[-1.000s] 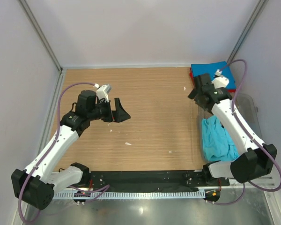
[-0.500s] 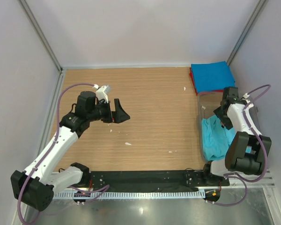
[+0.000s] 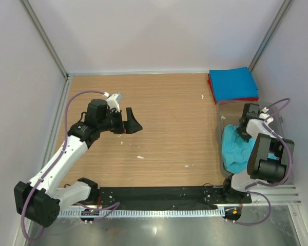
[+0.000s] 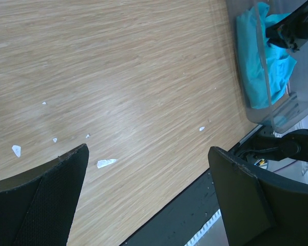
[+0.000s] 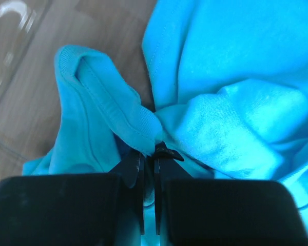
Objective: Fold and stack the t-shirts
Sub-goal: Grab the tshirt from the pile, then move the tshirt to the center of the board
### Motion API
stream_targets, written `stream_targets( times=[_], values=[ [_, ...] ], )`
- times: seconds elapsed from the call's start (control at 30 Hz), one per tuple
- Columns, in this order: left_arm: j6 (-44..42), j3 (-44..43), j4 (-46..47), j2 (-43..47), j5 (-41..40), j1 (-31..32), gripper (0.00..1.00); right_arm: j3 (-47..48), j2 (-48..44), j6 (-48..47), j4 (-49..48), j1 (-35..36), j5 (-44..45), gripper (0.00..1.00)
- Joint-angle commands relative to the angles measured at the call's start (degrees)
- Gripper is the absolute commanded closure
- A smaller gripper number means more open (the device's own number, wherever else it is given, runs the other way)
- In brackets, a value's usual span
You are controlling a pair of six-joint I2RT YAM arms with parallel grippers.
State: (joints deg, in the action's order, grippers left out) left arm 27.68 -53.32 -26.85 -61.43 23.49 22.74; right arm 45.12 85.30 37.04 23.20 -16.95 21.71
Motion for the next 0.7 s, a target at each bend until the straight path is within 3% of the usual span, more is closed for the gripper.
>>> stream_targets(
  times=[0.0,0.1,0.23,0.33,0.47,0.6,0.67],
  values=[
    [-1.6,-0.5,0.7,-0.4,-1.9,0.2,0.0,6.8,1.5,-2.8,0.6,-0.5,8.4,0.99],
    [-1.8,-0.8,0.4,-0.9,-3.4,0.2,0.0,13.5,0.0,-2.6,7.0,-0.5,12.0,0.99],
    [-1.7,-0.7,0.0,-0.1,-3.7,0.1,0.0,22.3,-6.5,-3.5,14.2,0.9,9.9,0.99],
    [-1.6,-0.7,0.1,1.0,-4.8,0.1,0.0,30.6,-12.0,-4.7,15.9,1.5,1.4,0.99],
    [-0.2,-0.8,-0.9,3.2,-10.4,0.0,0.0,45.0,-16.6,-3.0,13.2,3.1,-20.9,0.99],
    [1.0,-1.6,-2.2,4.2,-16.0,-0.9,0.0,49.7,-17.4,6.4,2.9,8.4,-38.0,0.99],
    [1.3,-2.3,-3.2,4.5,-17.3,-1.3,0.0,50.3,-16.2,8.2,-2.8,13.8,-39.6,0.99]
  ],
)
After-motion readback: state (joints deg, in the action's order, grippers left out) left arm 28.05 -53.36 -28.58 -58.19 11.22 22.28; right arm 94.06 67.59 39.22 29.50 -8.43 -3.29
